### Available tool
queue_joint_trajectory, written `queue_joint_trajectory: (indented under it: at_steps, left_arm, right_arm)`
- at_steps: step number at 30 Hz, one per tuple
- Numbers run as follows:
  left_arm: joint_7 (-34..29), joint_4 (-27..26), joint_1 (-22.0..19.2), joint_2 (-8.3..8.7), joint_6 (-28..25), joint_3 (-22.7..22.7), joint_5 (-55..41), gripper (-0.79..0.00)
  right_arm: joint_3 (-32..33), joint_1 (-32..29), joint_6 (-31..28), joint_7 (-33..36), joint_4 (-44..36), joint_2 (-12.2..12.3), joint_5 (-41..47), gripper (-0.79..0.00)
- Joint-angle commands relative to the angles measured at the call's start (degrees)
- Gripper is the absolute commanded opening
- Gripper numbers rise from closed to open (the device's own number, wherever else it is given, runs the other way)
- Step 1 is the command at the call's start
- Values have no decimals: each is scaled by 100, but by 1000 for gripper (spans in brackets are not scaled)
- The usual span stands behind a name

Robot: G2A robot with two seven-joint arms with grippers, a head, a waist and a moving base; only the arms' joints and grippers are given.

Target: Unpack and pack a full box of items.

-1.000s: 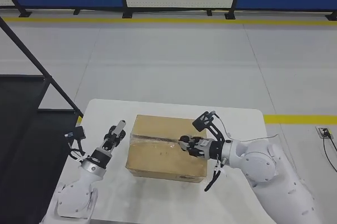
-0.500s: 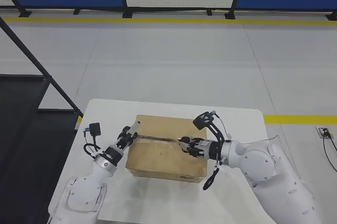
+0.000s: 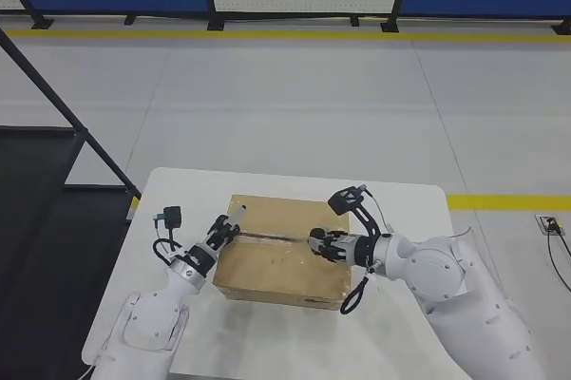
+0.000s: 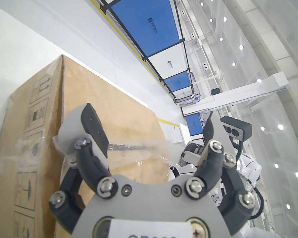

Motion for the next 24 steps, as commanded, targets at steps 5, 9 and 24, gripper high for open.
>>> queue_joint_trajectory:
  at_steps: [5, 9, 24]
  left_arm:
    - [-4, 33, -31, 0, 19, 38, -4, 0]
    - [0, 14, -21, 1, 16, 60, -6, 0]
    - [-9, -14, 10, 10, 3, 102, -10, 0]
  right_arm:
    - [-63, 107, 160, 50, 103, -10, -66, -785]
    - [-78, 143, 236, 69, 187, -13, -69, -665]
    - [-63, 199, 756, -156, 336, -25, -274, -397]
